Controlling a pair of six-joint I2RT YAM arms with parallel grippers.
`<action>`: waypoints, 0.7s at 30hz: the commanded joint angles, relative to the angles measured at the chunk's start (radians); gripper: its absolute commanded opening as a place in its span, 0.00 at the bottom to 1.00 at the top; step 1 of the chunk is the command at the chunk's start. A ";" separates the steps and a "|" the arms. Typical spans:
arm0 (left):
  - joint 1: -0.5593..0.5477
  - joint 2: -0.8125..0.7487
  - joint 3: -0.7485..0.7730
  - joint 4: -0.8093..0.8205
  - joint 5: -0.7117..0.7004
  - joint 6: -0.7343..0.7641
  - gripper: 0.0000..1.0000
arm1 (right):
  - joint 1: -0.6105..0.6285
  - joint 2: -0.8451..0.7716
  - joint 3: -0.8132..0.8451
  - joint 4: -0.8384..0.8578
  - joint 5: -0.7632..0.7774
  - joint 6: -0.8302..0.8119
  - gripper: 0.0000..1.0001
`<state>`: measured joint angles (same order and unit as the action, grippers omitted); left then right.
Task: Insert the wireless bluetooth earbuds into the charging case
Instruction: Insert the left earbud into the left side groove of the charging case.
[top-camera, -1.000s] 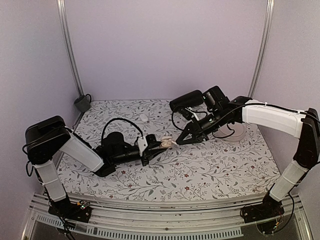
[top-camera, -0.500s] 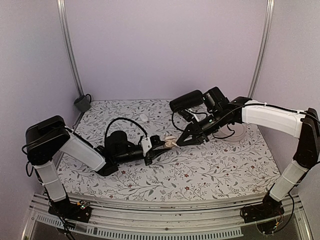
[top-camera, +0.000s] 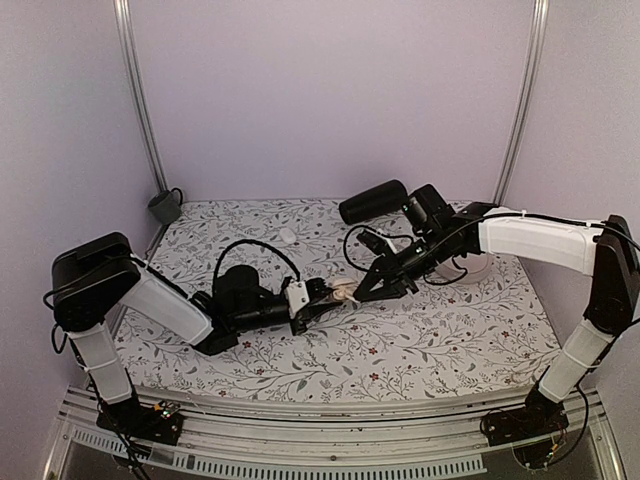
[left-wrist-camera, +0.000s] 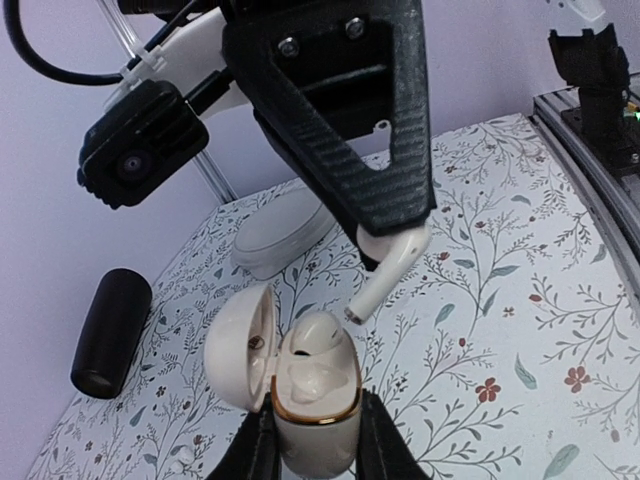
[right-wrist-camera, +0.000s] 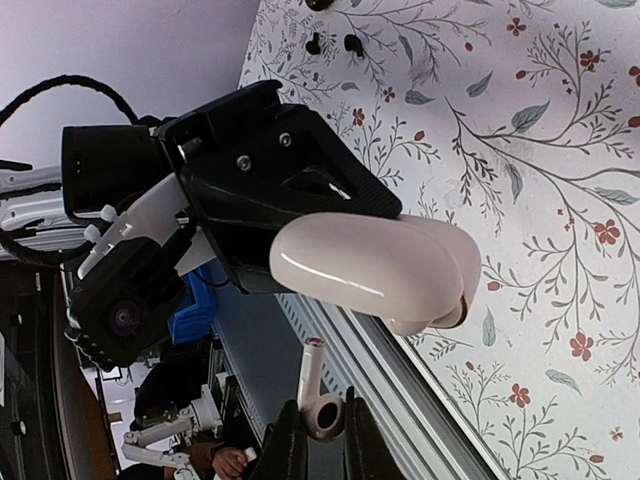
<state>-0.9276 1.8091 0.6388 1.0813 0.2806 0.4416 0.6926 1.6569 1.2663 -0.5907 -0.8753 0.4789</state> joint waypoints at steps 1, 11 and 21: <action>-0.021 0.001 0.021 -0.004 -0.019 0.034 0.00 | -0.005 0.022 -0.010 0.025 -0.016 0.018 0.06; -0.052 0.016 0.033 -0.013 -0.050 0.075 0.00 | -0.005 0.033 -0.019 0.031 -0.001 0.047 0.06; -0.077 0.033 0.054 -0.039 -0.069 0.109 0.00 | -0.007 0.014 -0.083 0.069 0.006 0.088 0.06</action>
<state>-0.9821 1.8267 0.6670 1.0523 0.2291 0.5274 0.6922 1.6752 1.2282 -0.5568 -0.8703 0.5388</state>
